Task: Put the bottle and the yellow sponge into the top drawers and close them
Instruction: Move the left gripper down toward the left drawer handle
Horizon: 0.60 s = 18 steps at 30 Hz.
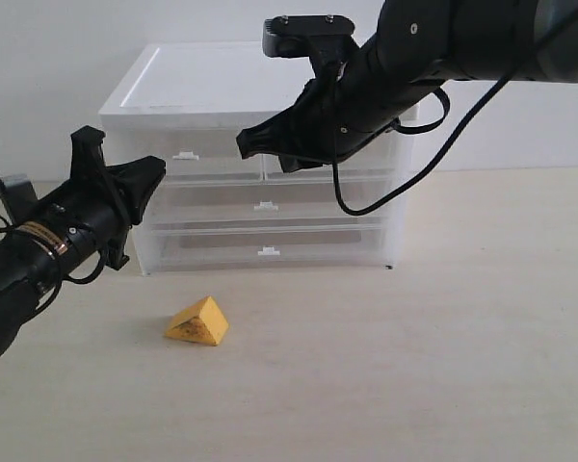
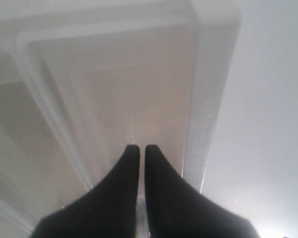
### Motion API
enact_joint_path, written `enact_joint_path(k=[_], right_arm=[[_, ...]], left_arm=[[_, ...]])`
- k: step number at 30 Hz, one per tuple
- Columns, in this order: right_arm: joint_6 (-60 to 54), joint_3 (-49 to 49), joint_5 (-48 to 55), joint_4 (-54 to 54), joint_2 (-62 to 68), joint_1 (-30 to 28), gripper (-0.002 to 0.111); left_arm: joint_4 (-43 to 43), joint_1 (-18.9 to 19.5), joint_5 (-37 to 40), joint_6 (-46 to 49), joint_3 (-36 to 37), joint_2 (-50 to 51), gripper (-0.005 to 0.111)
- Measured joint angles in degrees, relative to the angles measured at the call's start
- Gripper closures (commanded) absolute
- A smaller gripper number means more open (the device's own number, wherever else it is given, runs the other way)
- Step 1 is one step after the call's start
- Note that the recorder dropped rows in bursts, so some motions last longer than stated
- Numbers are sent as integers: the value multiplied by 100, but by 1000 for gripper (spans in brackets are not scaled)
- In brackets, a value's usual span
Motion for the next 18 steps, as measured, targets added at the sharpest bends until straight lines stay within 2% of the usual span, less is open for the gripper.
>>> enact_joint_path(k=[5, 12, 18], right_arm=[[-85, 0, 0, 50, 0, 0, 108], [-96, 0, -10, 64, 0, 0, 108], [-107, 0, -33, 66, 0, 0, 108]], left_arm=[[0, 0, 0, -24, -68, 0, 101], [68, 0, 0, -24, -68, 0, 73], [122, 0, 0, -178, -68, 0, 72]])
